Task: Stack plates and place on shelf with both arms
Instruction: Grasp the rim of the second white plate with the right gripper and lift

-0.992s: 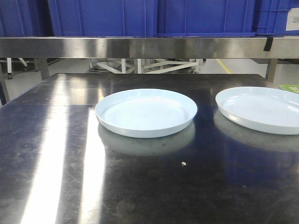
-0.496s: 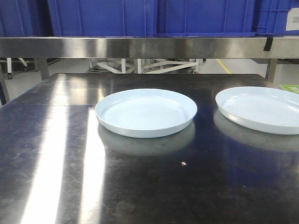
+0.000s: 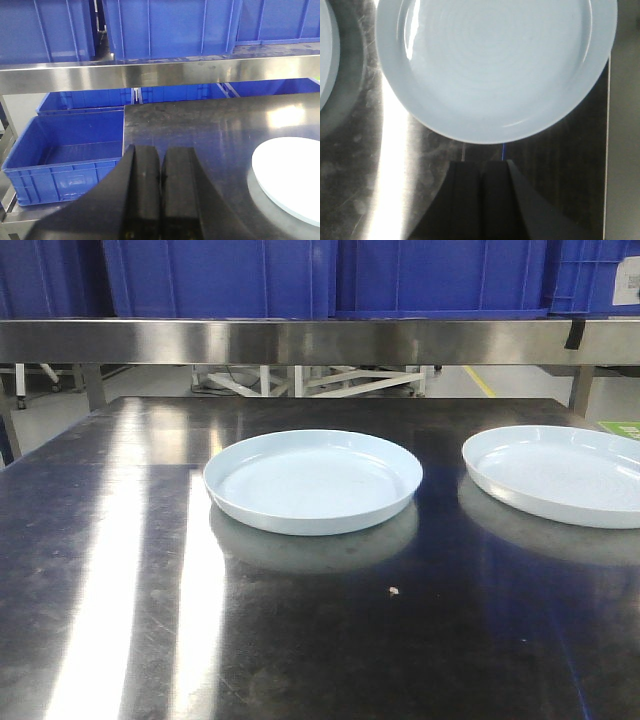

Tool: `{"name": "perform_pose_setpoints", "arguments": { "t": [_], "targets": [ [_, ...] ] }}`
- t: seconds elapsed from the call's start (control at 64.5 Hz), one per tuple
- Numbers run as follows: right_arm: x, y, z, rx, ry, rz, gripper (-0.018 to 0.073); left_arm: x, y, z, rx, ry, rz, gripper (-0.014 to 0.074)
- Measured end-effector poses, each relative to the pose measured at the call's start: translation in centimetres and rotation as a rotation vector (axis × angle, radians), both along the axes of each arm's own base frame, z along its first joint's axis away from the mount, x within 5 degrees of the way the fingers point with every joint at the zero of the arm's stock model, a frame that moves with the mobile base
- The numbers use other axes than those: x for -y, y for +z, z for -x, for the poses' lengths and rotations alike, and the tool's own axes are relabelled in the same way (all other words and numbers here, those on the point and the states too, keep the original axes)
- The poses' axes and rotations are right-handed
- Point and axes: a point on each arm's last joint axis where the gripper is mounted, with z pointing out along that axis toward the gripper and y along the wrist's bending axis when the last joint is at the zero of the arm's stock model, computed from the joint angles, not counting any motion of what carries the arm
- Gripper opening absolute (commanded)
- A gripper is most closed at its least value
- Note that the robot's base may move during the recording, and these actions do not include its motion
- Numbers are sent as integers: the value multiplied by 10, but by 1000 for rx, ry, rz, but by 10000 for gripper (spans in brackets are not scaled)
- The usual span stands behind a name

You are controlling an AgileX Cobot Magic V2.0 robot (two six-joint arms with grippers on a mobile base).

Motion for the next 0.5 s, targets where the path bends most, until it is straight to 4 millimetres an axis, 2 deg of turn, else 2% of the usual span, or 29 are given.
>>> {"name": "perform_pose_setpoints", "arguments": {
  "t": [0.295,0.341,0.45,0.496],
  "targets": [
    [32,0,-68,-115,-31,48,74,0,0,0,0,0,0,83],
    [39,-3,-77,-135,-33,67,113,0,0,0,0,0,0,83],
    [51,-18,-104,-191,-34,99,297,0,0,0,0,0,0,83],
    [53,-21,-110,-199,-34,102,328,0,0,0,0,0,0,83]
  ]
}}
